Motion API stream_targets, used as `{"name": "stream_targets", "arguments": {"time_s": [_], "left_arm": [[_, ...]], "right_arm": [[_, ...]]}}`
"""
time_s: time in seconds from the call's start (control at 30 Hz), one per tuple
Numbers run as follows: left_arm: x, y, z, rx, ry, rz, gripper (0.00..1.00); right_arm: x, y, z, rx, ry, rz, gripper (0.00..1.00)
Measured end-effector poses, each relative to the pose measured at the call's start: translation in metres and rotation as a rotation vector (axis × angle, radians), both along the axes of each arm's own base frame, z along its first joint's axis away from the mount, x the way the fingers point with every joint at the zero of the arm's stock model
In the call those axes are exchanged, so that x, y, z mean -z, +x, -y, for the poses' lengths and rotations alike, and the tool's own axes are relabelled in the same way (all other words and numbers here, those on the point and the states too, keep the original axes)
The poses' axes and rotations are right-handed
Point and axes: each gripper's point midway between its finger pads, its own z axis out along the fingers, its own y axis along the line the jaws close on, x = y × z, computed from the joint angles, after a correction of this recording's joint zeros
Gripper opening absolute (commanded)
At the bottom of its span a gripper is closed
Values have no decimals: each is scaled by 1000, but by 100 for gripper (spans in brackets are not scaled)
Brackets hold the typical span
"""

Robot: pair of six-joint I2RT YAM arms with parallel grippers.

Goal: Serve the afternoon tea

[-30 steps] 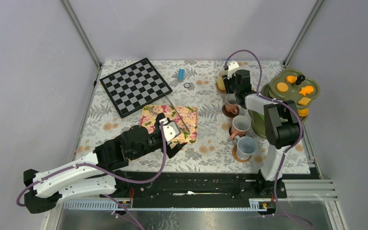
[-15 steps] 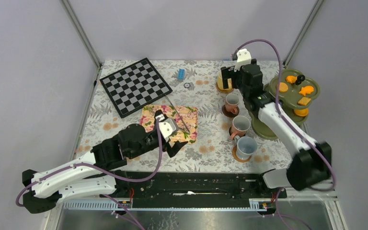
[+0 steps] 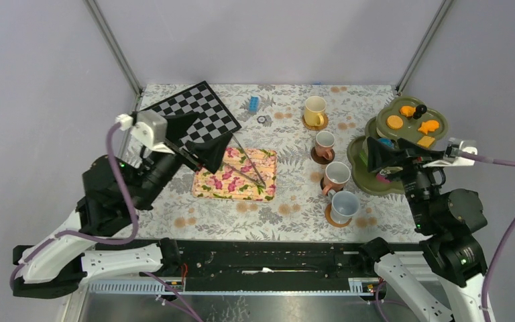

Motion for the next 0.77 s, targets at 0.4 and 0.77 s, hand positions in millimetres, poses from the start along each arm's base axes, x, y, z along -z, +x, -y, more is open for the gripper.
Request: {"name": "stream_targets", "arguments": {"time_s": [0.4, 0.77], "left_arm": [[-27, -3, -46, -98, -167, -27, 99], [-31, -7, -70, -135, -237, -48, 99]], "right_arm": [[8, -41, 35, 78, 28, -38, 100], [0, -45, 37, 82, 30, 9, 100]]}}
